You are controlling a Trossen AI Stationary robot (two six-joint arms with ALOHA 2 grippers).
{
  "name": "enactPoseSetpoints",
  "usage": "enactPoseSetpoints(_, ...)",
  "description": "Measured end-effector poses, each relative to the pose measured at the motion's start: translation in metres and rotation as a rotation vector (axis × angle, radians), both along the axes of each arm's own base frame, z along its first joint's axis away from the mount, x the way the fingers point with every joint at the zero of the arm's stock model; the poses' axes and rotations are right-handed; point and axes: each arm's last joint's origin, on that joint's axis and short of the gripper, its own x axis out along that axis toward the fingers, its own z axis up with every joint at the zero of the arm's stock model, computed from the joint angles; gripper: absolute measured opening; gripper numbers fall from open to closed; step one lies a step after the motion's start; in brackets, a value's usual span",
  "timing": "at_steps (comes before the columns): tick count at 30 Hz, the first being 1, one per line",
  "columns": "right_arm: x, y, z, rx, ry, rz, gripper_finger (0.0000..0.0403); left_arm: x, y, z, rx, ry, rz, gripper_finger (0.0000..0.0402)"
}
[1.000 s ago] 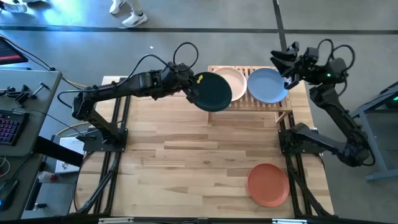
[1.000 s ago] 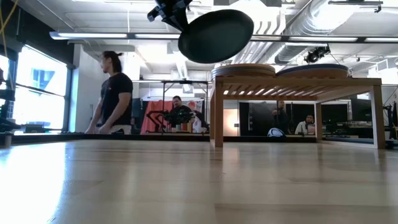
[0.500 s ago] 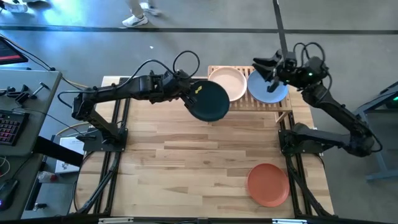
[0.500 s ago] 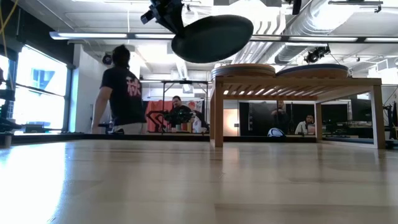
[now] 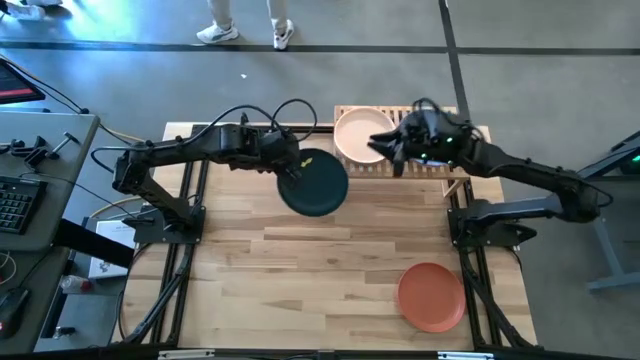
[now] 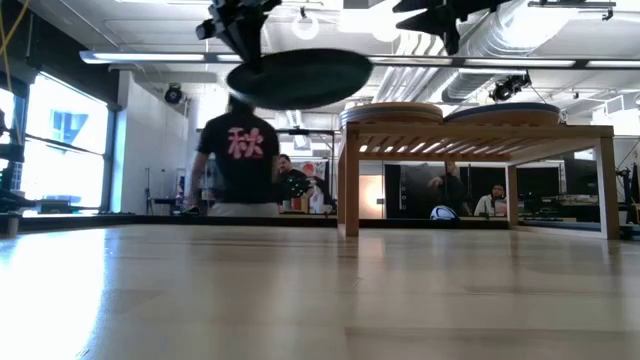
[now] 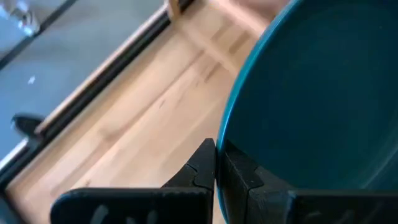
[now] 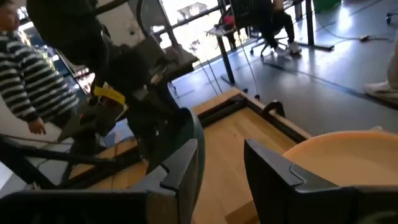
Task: Place and stack plates onto a shelf
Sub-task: Stack the green plate on top of the blue plate on the shelf
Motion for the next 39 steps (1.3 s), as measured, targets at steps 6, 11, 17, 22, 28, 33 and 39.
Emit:
enactPoseSetpoints(6,0.030,0.011,-0.024,0.045,0.114,0.018,0.0118,-0.008,-0.001,-0.004,-0.037,0.065,0.057,0.0001)
enactPoseSetpoints(11,0.050,0.017,-0.043,0.065,0.197,0.032,0.0118,-0.010,-0.002,-0.005,-0.086,0.065,0.086,0.0001)
enactPoseSetpoints(17,0.064,0.024,-0.058,0.130,0.239,0.031,0.0118,-0.010,-0.002,-0.005,-0.108,0.037,0.138,0.0001)
enactPoseSetpoints(22,0.067,0.030,-0.060,0.156,0.240,0.019,0.0118,-0.010,-0.002,-0.005,-0.113,0.026,0.152,0.0001)
enactPoseSetpoints(28,0.067,0.031,-0.060,0.178,0.235,0.011,0.0118,-0.005,-0.001,-0.003,-0.113,-0.029,0.154,0.0001)
enactPoseSetpoints(33,0.067,0.031,-0.060,0.175,0.234,-0.007,0.0118,0.001,-0.003,-0.001,-0.107,-0.079,0.118,0.0001)
enactPoseSetpoints(39,0.067,0.031,-0.060,0.220,0.222,-0.020,0.0093,0.004,-0.004,-0.002,-0.107,-0.085,0.110,0.0001)
